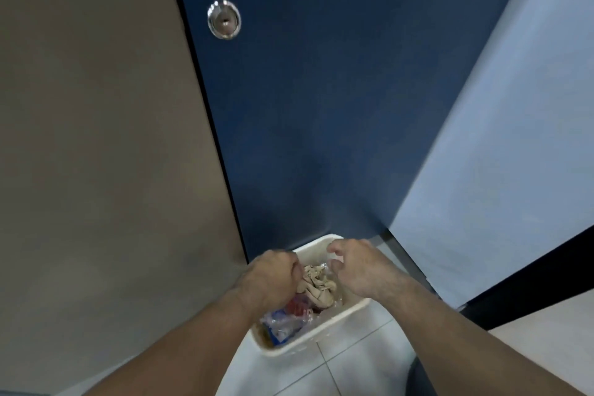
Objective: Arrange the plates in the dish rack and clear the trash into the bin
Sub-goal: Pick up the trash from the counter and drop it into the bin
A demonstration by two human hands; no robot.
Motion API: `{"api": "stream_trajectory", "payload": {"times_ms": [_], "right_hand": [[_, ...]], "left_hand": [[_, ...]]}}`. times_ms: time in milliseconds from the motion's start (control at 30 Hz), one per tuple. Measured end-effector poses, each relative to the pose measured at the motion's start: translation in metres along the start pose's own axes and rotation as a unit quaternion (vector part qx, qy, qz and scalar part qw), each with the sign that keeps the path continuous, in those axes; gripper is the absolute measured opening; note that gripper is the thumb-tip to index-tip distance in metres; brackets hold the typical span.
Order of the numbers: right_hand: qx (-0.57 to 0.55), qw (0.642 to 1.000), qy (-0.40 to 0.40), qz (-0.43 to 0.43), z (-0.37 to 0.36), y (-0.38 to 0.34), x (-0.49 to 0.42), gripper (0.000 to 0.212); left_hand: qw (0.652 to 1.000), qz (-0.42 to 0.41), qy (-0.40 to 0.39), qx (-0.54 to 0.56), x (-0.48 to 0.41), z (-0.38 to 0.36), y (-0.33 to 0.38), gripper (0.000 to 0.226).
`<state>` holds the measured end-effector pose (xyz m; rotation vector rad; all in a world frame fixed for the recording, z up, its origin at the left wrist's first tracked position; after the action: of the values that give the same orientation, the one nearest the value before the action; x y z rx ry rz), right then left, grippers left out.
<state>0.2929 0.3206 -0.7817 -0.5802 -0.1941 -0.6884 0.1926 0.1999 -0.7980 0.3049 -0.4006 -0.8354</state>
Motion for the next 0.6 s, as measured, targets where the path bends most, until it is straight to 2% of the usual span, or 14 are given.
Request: {"api": "stream_trajectory", "payload": {"times_ms": [167, 467, 600], "right_hand": [[0.03, 1.0, 0.003, -0.001, 0.08, -0.06, 0.052, 0.035], [0.056, 0.996, 0.059, 0.022, 0.293, -0.17, 0.158, 0.038], [0.043, 0.996, 0.076, 0.026, 0.373, -0.21, 0.204, 0.04]], "left_hand": [[0.999, -0.041, 0.0, -0.034, 0.044, 0.105, 0.036, 0.03], [0.988, -0.134, 0.054, -0.058, 0.131, 0.337, 0.164, 0.031], [0.988, -0.142, 0.053, -0.039, 0.161, 0.431, 0.207, 0.028]]}}
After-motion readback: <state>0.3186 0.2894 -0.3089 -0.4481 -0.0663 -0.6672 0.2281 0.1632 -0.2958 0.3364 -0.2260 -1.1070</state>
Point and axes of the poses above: each hand's wrist, its own x-axis away from the middle knuckle, its own z-axis out of the back of the hand, y = z × x, the point moved 7 cm from there along -x, towards the middle knuckle, and after that the axes turned 3 degrees about y, right-handed, at the moved point
